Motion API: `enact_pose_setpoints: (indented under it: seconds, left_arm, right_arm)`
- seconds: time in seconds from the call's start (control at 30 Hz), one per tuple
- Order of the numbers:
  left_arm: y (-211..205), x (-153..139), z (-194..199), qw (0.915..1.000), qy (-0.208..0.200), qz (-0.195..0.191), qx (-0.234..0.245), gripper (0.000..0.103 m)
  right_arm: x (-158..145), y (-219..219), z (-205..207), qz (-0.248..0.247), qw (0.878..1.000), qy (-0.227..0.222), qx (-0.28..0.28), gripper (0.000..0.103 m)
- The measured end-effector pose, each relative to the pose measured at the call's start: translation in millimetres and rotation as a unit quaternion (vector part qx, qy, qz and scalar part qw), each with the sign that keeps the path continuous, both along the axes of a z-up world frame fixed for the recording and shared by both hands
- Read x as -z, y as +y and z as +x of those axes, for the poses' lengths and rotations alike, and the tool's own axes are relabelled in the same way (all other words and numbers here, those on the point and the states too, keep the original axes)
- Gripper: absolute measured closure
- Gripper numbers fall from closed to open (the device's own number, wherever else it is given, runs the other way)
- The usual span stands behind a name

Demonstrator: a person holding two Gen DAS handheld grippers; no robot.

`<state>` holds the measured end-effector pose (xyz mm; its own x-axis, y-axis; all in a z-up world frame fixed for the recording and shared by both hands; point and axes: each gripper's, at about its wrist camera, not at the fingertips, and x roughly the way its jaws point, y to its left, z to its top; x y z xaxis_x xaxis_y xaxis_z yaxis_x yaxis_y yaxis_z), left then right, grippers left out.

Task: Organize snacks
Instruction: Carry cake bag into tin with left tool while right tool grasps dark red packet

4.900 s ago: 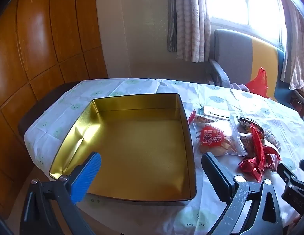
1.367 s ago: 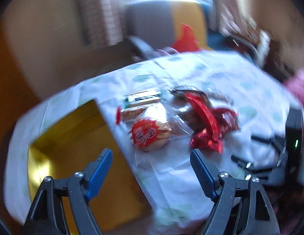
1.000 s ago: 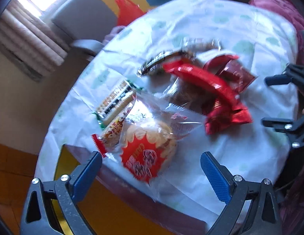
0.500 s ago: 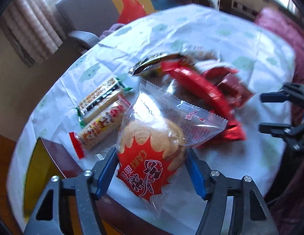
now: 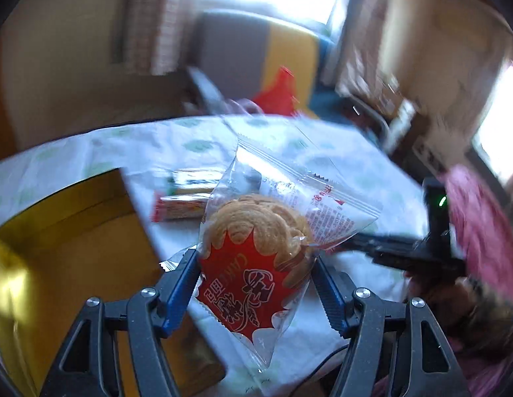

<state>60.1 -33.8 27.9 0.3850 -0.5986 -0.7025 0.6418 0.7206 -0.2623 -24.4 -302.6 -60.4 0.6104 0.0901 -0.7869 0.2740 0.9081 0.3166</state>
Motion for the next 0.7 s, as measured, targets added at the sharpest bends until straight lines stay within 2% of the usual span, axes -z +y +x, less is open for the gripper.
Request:
enact_pose_setpoints:
  seconds: [0.1, 0.17, 0.2, 0.27, 0.33, 0.47, 0.5, 0.57, 0.7]
  left_arm:
    - [37.3, -6.6, 11.4, 0.9977, 0.008, -0.008, -0.066, 0.034]
    - [62.3, -3.7, 26.1, 0.9926, 0.014, 0.007, -0.121, 0.034]
    - [70.3, 0.3, 33.5, 0.9894, 0.023, 0.011, -0.143, 0.034]
    - [88.3, 13.7, 54.5, 0.9770, 0.058, 0.026, -0.203, 0.034]
    - [96.1, 28.0, 71.9, 0.9683, 0.078, 0.029, -0.236, 0.034]
    - [95.9, 58.3, 109.0, 0.9516, 0.140, 0.010, -0.273, 0.034]
    - [90.1, 65.1, 117.0, 0.9462, 0.152, 0.014, -0.285, 0.034]
    - [82.5, 77.0, 135.5, 0.9407, 0.163, 0.011, -0.297, 0.033]
    - [78.1, 78.0, 155.2, 0.9383, 0.160, -0.004, -0.307, 0.032]
  right_arm:
    - [6.2, -0.1, 17.0, -0.013, 1.000, 0.023, 0.007, 0.066]
    - [13.1, -0.6, 24.5, -0.017, 0.999, 0.041, 0.002, 0.073]
    - [15.0, 0.1, 26.6, -0.031, 0.998, 0.047, 0.004, 0.074]
    - [18.9, 0.3, 26.6, -0.040, 0.998, 0.054, 0.003, 0.077]
    - [18.1, 2.7, 25.5, -0.056, 0.997, 0.056, -0.006, 0.078]
    - [17.9, 8.3, 26.4, -0.091, 0.993, 0.064, -0.030, 0.078]
    - [18.2, 8.5, 26.3, -0.094, 0.993, 0.065, -0.034, 0.078]
    - [21.9, 8.1, 27.1, -0.093, 0.992, 0.074, -0.038, 0.078]
    - [26.1, 10.5, 24.8, -0.101, 0.991, 0.074, -0.044, 0.078]
